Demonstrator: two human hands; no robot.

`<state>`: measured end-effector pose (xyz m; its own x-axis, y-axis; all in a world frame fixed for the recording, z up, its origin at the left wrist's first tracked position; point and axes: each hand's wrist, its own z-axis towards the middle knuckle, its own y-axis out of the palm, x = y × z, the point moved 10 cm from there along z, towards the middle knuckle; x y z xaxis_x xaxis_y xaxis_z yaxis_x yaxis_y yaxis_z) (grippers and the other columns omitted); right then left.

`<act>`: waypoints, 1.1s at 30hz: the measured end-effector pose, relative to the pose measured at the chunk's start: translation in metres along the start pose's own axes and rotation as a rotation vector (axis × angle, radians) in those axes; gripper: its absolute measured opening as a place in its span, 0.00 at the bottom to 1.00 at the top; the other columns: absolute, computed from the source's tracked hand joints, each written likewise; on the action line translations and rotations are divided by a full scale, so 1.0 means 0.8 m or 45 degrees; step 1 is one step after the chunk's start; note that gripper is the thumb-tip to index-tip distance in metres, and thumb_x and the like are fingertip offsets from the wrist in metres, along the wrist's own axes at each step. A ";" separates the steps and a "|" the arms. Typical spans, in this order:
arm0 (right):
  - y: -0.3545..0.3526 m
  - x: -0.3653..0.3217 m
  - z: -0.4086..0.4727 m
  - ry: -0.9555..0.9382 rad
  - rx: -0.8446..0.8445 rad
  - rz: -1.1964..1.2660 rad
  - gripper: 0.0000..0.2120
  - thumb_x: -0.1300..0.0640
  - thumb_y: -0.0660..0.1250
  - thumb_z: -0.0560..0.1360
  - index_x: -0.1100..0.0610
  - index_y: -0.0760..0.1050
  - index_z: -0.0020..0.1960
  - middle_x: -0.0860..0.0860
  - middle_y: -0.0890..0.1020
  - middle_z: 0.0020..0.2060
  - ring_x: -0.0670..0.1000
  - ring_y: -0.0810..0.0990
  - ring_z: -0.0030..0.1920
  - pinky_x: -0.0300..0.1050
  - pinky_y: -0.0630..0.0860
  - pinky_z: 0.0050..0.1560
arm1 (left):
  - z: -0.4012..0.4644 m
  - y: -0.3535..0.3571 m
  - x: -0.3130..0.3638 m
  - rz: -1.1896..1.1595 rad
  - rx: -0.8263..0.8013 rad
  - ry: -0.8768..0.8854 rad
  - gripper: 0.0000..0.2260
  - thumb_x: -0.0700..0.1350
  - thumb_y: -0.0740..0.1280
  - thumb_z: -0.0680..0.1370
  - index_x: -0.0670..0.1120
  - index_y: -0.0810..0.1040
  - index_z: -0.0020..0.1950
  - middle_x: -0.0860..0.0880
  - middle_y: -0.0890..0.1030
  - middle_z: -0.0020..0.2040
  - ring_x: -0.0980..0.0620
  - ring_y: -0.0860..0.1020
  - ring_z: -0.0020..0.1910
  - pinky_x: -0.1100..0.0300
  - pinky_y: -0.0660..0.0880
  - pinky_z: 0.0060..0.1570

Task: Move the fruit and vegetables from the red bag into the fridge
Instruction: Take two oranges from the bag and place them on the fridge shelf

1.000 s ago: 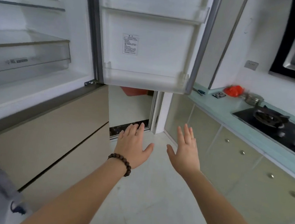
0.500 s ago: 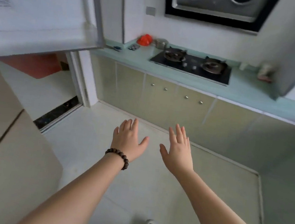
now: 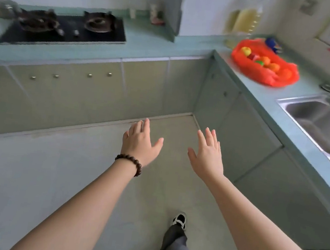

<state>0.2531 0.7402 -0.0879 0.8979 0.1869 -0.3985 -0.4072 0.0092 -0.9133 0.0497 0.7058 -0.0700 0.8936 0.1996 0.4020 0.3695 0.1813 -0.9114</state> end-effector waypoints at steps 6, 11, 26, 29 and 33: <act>-0.042 0.117 0.058 0.250 0.136 0.045 0.29 0.51 0.59 0.77 0.55 0.54 0.75 0.53 0.50 0.77 0.51 0.42 0.76 0.50 0.45 0.75 | 0.091 0.067 0.114 0.019 -0.094 0.230 0.34 0.59 0.60 0.76 0.42 0.55 0.75 0.43 0.63 0.73 0.46 0.59 0.73 0.50 0.59 0.68; -0.062 0.201 0.149 0.365 0.186 0.080 0.29 0.50 0.59 0.78 0.56 0.54 0.75 0.55 0.51 0.76 0.52 0.43 0.76 0.51 0.45 0.75 | 0.185 0.120 0.194 0.035 -0.134 0.320 0.35 0.60 0.59 0.75 0.43 0.54 0.75 0.43 0.62 0.74 0.46 0.58 0.74 0.49 0.59 0.70; -0.130 0.373 0.382 0.565 0.283 0.171 0.28 0.50 0.59 0.78 0.55 0.55 0.75 0.54 0.52 0.76 0.52 0.44 0.76 0.50 0.46 0.76 | 0.436 0.203 0.402 0.090 -0.220 0.505 0.34 0.61 0.56 0.76 0.45 0.51 0.76 0.45 0.58 0.76 0.48 0.54 0.75 0.49 0.55 0.72; -0.130 0.403 0.404 0.619 0.302 0.169 0.28 0.50 0.59 0.78 0.55 0.55 0.75 0.54 0.52 0.76 0.52 0.44 0.76 0.51 0.47 0.76 | 0.470 0.230 0.431 0.076 -0.263 0.549 0.35 0.61 0.56 0.76 0.45 0.50 0.76 0.46 0.58 0.76 0.48 0.54 0.75 0.49 0.55 0.72; -0.128 0.442 0.443 0.678 0.312 0.148 0.29 0.51 0.60 0.77 0.56 0.56 0.75 0.55 0.54 0.76 0.52 0.45 0.76 0.50 0.48 0.76 | 0.523 0.269 0.468 0.035 -0.325 0.608 0.35 0.62 0.56 0.76 0.45 0.49 0.76 0.46 0.57 0.76 0.48 0.53 0.76 0.49 0.54 0.73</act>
<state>0.5529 1.1534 -0.1055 0.7795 -0.3174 -0.5401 -0.4778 0.2564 -0.8402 0.3570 1.2225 -0.0784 0.8981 -0.2695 0.3475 0.3417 -0.0698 -0.9372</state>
